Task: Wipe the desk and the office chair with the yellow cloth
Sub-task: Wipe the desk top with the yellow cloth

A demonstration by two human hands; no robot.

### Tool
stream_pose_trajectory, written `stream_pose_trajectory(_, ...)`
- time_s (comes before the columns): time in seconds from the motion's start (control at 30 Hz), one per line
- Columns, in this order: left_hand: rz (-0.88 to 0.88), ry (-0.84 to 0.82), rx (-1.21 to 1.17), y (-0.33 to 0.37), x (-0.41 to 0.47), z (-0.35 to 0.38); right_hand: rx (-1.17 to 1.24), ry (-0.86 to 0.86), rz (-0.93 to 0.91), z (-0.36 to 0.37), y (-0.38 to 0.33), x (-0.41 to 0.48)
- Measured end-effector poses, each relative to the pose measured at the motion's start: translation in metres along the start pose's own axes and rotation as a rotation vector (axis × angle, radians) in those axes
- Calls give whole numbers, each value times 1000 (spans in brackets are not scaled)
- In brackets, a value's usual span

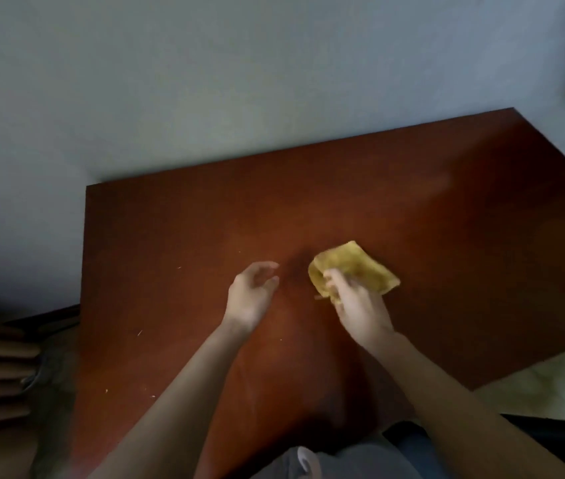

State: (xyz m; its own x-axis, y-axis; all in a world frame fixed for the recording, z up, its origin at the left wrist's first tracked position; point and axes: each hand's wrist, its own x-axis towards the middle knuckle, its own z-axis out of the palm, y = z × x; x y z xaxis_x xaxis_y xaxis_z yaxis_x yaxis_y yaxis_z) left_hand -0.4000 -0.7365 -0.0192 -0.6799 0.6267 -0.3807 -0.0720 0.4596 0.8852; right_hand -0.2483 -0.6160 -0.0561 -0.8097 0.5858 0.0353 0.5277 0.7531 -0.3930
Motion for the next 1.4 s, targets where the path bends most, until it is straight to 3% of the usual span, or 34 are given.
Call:
stream_pose_trajectory(0.1, -24, -1, 43, -18, -7, -2, 197, -45, 44, 19, 10, -22)
stream_pose_trajectory(0.23, -41, -19, 71, -29, -12, -1, 466, 137, 240, 6, 28, -13)
stream_pose_trajectory(0.3, -35, -22, 83, -30, -13, 1, 382, 226, 354, -1, 40, -4)
stream_pose_trajectory(0.37, -19, -22, 111, -30, -13, 2, 185, 208, 453, -5, 50, 1)
stream_pose_trajectory(0.43, 6, -32, 160, -31, -13, 3, 3, 126, 319, -2, 56, 2)
stream_pose_trajectory(0.5, 37, -49, 223, -33, -15, 3, -82, -62, 123, 4, 57, 1)
stream_pose_trajectory(0.57, 57, -60, 283, -37, -15, 1, -130, -205, 111, 15, 54, 2)
stream_pose_trajectory(0.67, 66, -60, 387, -44, -15, -3, -108, -112, 221, 29, 40, 2)
stream_pose_trajectory(0.73, 61, -33, 493, -49, -14, -5, -62, -23, 196, 35, 29, -2)
stream_pose_trajectory(0.83, 40, -18, 749, -56, -14, -6, -1, 29, 16, 40, 25, -17)
stream_pose_trajectory(0.97, 22, -178, 1119, -63, -9, -9, -9, -85, -256, 31, 40, -39)
stream_pose_trajectory(1.1, 24, -308, 1343, -67, -8, -11, -129, -196, -545, 8, 69, -49)
stream_pose_trajectory(1.3, 78, -361, 1498, -70, -7, -17, -233, -261, -585, -21, 94, -17)
stream_pose_trajectory(1.4, 94, -357, 1538, -69, -8, -18, -141, -241, -414, -17, 95, 10)
